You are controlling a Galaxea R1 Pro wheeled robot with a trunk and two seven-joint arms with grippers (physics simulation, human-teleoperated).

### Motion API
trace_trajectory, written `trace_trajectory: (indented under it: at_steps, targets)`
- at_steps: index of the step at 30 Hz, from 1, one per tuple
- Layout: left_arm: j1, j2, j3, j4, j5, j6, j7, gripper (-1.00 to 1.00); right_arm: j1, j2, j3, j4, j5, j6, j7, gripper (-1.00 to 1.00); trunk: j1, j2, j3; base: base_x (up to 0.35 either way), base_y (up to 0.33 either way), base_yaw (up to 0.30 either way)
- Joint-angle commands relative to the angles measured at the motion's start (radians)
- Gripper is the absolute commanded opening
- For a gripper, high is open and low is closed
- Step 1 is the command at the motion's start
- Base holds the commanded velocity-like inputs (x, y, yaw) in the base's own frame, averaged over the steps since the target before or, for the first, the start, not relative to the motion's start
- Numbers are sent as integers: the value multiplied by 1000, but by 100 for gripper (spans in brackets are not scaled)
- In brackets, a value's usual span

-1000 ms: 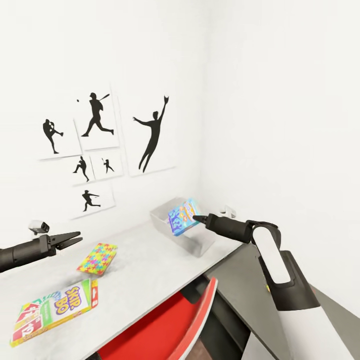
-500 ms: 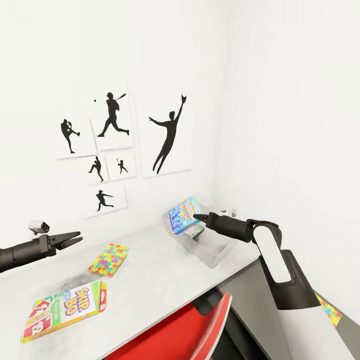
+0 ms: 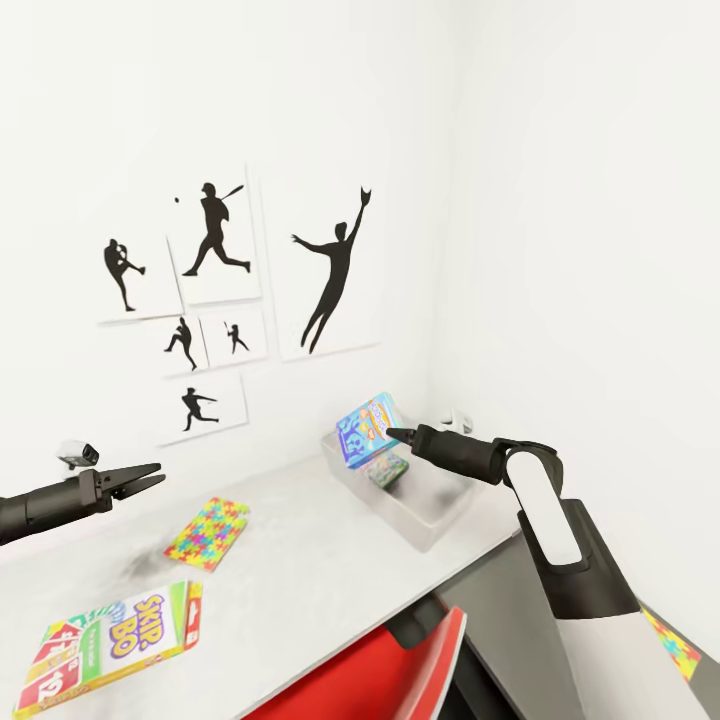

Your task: Put all the toys in the child's room - the three board games (two on the bed and one on the table), the two jigsaw puzzles on the table, and the tennis ball on the table - inside the toy box on the table in the child's room.

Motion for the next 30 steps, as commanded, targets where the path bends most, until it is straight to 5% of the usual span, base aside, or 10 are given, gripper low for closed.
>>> trace_trajectory:
  at_steps: [1,30]
  targets:
    - [-1,0,0,0,-1,11,-5,100,-1,-1,1,-1,-7,2,-6,-100,1,-1,-1,206,-1,0]
    - [-1,0,0,0,-1,11,-5,100,-1,-2,0,2,-10,1,-6,-100,1,-1,-1,45,-15,0]
